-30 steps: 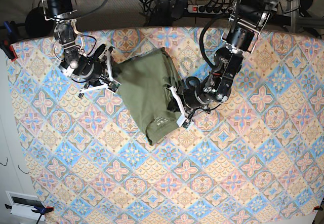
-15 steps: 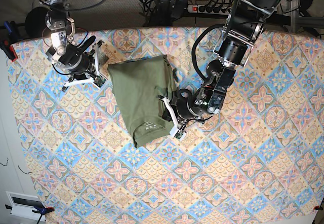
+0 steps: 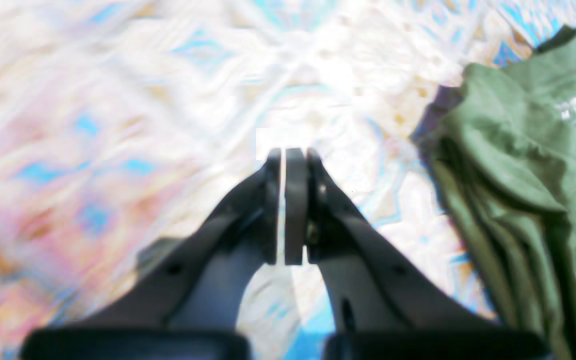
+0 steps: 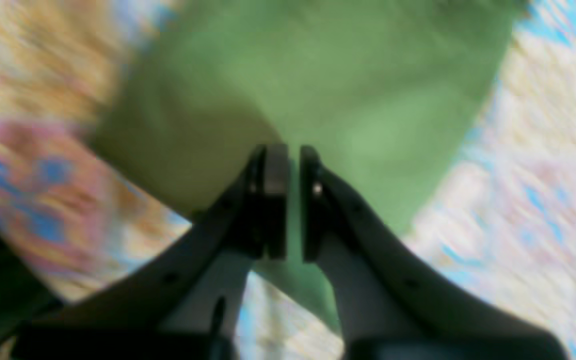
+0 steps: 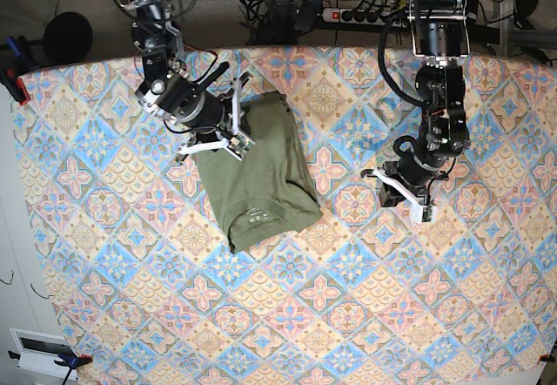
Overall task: Layout the t-shirt on the table in an organized manner, then fold the t-shirt properly
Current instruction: 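Slide the folded shirt with the right gripper toward the table edge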
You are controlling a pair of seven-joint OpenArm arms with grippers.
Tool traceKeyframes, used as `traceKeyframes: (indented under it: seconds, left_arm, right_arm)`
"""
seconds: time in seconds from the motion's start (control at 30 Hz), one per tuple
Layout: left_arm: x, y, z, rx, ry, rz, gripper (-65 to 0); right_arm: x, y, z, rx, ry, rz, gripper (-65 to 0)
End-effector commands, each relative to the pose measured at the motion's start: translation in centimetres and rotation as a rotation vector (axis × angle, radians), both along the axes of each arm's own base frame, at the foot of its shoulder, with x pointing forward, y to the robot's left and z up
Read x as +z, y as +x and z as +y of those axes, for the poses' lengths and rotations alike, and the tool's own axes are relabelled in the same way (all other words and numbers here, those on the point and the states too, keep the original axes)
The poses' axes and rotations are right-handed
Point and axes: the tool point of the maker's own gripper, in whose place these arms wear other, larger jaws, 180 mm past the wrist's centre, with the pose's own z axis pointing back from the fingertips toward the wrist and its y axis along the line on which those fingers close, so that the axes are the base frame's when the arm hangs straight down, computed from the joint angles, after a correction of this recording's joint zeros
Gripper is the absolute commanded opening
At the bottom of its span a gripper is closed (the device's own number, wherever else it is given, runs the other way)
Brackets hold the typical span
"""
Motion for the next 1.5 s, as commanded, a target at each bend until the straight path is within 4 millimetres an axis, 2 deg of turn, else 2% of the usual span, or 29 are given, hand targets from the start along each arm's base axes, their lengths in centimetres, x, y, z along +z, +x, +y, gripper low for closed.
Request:
traceKeyframes:
  seconds: [0.0,0.13,0.23,0.37,0.5,0.67,0.83,0.97,1.1,1.27,1.37,1.47]
  left_arm:
    - [1.7,0.4,0.7,0.015,-0.005,-0.060,-65.0]
    - [1.9,-1.5,1.2,0.025,0.008,-0.065,-65.0]
    - [1.6,-2.8,1.0,0.018,0.014,-0.056,-65.0]
    - [2.1,-3.9,0.7,0.007,0.022,-0.065,-65.0]
    - [2.6,-5.3,0.2,-0.008,0.031,-0.075,-65.0]
    - [3.1,-6.5,-0.4,-0.023,0.033,-0.082,-65.0]
    - [3.0,-7.1,-0.5,-0.026,0.032,-0.076,-65.0]
    - [2.9,-7.7,-1.0,-0.019,-0.039,-0.064,-65.0]
    - [2.9,-8.0,-1.1,-0.017,-0.058,-0.060,-65.0]
    - [2.6,-8.3,-1.1,-0.017,-0.061,-0.052,-65.0]
    - [2.7,-8.5,-1.2,-0.019,-0.060,-0.053,-65.0]
    - [3.4,-8.5,-1.3,-0.026,-0.057,-0.070,-65.0]
  right_arm:
    - [1.5,0.8,1.1,0.011,0.043,-0.047,-60.8]
    - [2.1,0.8,3.7,0.027,0.102,-0.046,-60.8]
    - [2.6,2.0,5.3,0.021,0.147,-0.046,-60.8]
    - [1.8,3.8,5.7,0.026,0.143,-0.026,-60.8]
    - [1.1,4.9,7.2,0.026,0.188,0.001,-60.8]
    - [-1.9,4.7,7.5,0.030,0.172,0.091,-60.8]
    - [-4.2,5.3,9.0,0.040,0.187,0.176,-60.9]
    - [-7.5,4.0,9.5,0.038,0.200,0.278,-60.9]
    - [-8.8,3.3,9.9,0.031,0.236,0.312,-60.9]
    - [-9.3,3.1,9.6,0.015,0.255,0.318,-61.0]
    - [-9.9,4.2,6.5,-0.063,0.246,0.312,-63.6]
    - [-10.1,4.9,4.3,-0.109,0.234,0.303,-64.0]
